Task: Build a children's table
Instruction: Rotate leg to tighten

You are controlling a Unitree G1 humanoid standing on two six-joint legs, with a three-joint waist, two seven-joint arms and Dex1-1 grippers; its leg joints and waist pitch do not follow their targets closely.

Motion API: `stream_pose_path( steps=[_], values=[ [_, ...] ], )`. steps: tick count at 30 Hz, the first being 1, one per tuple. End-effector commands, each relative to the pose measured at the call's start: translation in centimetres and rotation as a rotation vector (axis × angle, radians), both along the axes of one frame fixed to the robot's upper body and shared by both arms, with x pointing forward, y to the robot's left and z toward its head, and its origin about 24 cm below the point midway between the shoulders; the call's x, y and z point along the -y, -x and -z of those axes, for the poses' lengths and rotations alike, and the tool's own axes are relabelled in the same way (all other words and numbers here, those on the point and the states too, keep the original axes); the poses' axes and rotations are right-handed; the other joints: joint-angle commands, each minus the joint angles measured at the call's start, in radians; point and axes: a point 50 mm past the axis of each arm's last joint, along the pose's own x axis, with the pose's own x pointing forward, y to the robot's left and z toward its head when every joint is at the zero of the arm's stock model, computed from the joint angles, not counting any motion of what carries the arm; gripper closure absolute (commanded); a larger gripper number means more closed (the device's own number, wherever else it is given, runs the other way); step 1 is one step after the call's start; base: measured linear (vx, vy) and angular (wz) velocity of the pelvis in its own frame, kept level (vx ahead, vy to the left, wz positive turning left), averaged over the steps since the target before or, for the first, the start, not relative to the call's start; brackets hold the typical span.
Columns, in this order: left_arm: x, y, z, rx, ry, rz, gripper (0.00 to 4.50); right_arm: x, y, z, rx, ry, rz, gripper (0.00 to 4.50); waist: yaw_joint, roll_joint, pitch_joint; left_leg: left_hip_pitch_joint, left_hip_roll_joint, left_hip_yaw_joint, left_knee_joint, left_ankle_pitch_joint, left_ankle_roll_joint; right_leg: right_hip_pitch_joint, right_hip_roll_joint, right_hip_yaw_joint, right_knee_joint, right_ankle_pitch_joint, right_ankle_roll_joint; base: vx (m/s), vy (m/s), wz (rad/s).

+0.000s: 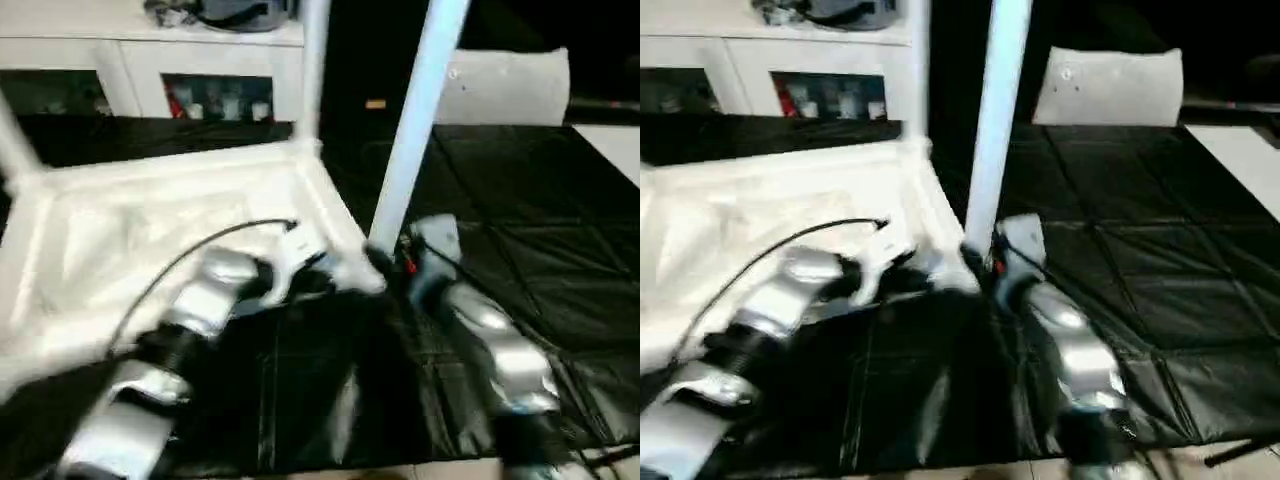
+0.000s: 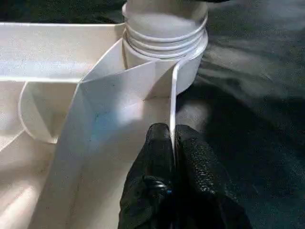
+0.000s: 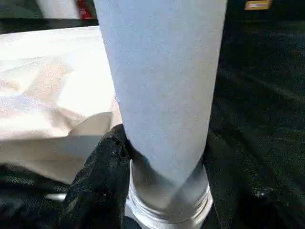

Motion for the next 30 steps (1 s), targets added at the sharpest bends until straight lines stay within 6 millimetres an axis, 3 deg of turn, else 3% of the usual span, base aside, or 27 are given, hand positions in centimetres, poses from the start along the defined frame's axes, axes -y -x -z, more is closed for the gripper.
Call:
stream_pose_path(
  steps=[1, 4, 5, 7, 9, 10, 11, 14, 17, 20, 21, 24, 27, 29, 30],
  values=[
    [2.8, -0.2, -2.1, 0.101, 0.082, 0.041, 4.5, -5.0, 1.4, 0.4, -0.046, -0.083, -0.209, 2.22, 0.007, 0.001, -0.052, -0.004, 0.062, -0.027, -0.072, -0.023, 0.047, 0.047, -0.1, 0.054, -0.077, -0.011, -0.224, 0.0, 0.0, 0.0],
    [2.3, -0.1, -2.0, 0.104, 0.06, 0.061, 4.5, -4.8, 1.6, 0.1, -0.025, -0.101, -0.217, 1.85, 0.01, 0.004, -0.052, -0.003, 0.064, -0.025, -0.072, 0.004, 0.074, 0.05, -0.101, 0.052, -0.071, 0.08, -0.246, 0.0, 0.0, 0.0],
    [1.7, 0.0, -1.8, 0.095, 0.048, 0.085, 4.5, -4.1, 1.7, 0.0, -0.003, -0.105, -0.226, 1.78, 0.011, 0.008, -0.051, -0.003, 0.065, -0.026, -0.072, -0.001, 0.076, 0.05, -0.102, 0.053, -0.071, 0.08, -0.249, 0.0, 0.0, 0.0],
    [1.3, 0.2, -1.7, 0.085, 0.041, 0.095, 4.5, -3.5, 1.8, -0.1, 0.012, -0.093, -0.224, 1.51, 0.011, 0.007, -0.049, -0.002, 0.068, -0.026, -0.075, -0.023, 0.075, 0.05, -0.102, 0.052, -0.073, 0.068, -0.252, 0.0, 0.0, 0.0],
    [0.6, 0.3, -1.5, 0.083, 0.029, 0.125, 4.5, -2.2, 1.9, -0.1, 0.024, -0.082, -0.228, 1.37, 0.011, 0.006, -0.05, -0.001, 0.068, -0.026, -0.074, -0.027, 0.077, 0.053, -0.102, 0.052, -0.072, 0.061, -0.257, 0.0, 0.0, 0.0],
    [-0.4, 0.5, -1.4, 0.076, 0.016, 0.172, 4.5, -0.6, 2.1, -0.2, 0.046, -0.057, -0.267, 1.3, 0.012, 0.008, -0.05, -0.002, 0.069, -0.027, -0.074, -0.02, 0.085, 0.055, -0.103, 0.052, -0.07, 0.07, -0.26, 0.0, 0.0, 0.0],
    [-0.5, 0.5, -1.4, 0.075, 0.014, 0.177, 4.5, -0.4, 2.2, -0.3, 0.049, -0.053, -0.275, 1.19, 0.014, 0.008, -0.051, -0.002, 0.069, -0.027, -0.073, -0.014, 0.086, 0.058, -0.102, 0.051, -0.069, 0.082, -0.256, 0.0, 0.0, 0.0],
    [-1.6, 0.9, -1.2, 0.068, -0.016, 0.248, 4.5, 1.1, 2.8, -0.7, 0.072, -0.025, -0.372, 0.94, 0.011, 0.005, -0.052, -0.003, 0.071, -0.025, -0.071, -0.002, 0.109, 0.056, -0.102, 0.049, -0.064, 0.133, -0.271, 0.0, 0.0, 0.0],
    [-2.5, 1.5, -1.2, 0.066, -0.034, 0.359, 4.5, 2.4, 3.4, -1.1, 0.089, 0.001, -0.494, 0.66, 0.018, 0.004, -0.05, -0.001, 0.073, -0.024, -0.07, -0.023, 0.116, 0.057, -0.106, 0.05, -0.069, 0.086, -0.272, 0.0, 0.0, 0.0],
    [-3.1, 1.8, -1.3, 0.046, -0.022, 0.416, 4.5, 3.5, 3.7, -1.5, 0.088, 0.029, -0.58, 0.5, 0.02, 0.006, -0.049, 0.002, 0.077, -0.021, -0.07, -0.017, 0.124, 0.049, -0.106, 0.046, -0.065, 0.099, -0.286, 0.0, 0.0, 0.0],
    [-3.5, 2.0, -1.4, 0.034, -0.027, 0.462, 4.5, 4.2, 3.8, -1.6, 0.083, 0.055, -0.638, 0.38, 0.024, -0.002, -0.048, 0.004, 0.077, -0.02, -0.07, -0.016, 0.126, 0.049, -0.106, 0.046, -0.066, 0.086, -0.287, 0.0, 0.0, 0.0],
    [-3.9, 2.3, -1.4, 0.016, -0.04, 0.519, 4.5, 4.9, 3.9, -1.8, 0.071, 0.076, -0.728, 0.38, 0.038, -0.001, -0.048, 0.007, 0.079, -0.018, -0.069, 0.002, 0.131, 0.046, -0.107, 0.045, -0.061, 0.098, -0.288, 0.0, 0.0, 0.0],
    [-4.3, 2.6, -1.3, -0.013, -0.057, 0.619, 4.5, 5.6, 4.2, -2.3, 0.042, 0.05, -0.882, 0.38, 0.042, -0.012, -0.049, 0.005, 0.077, -0.017, -0.066, -0.01, 0.143, 0.05, -0.112, 0.043, -0.062, 0.084, -0.293, 0.0, 0.0, 0.0],
    [-4.2, 2.8, -1.3, -0.018, -0.061, 0.644, 4.5, 5.6, 4.2, -2.3, 0.03, 0.041, -0.91, 0.38, 0.047, -0.01, -0.048, 0.006, 0.08, -0.016, -0.067, -0.012, 0.143, 0.047, -0.114, 0.042, -0.064, 0.064, -0.293, 0.0, 0.0, 0.0],
    [-4.2, 2.9, -1.3, -0.024, -0.065, 0.668, 4.5, 5.6, 4.2, -2.3, 0.018, 0.032, -0.938, 0.38, 0.049, -0.015, -0.048, 0.007, 0.079, -0.015, -0.066, -0.01, 0.145, 0.047, -0.113, 0.039, -0.062, 0.055, -0.294, 0.0, 0.0, 0.0]
  ],
)
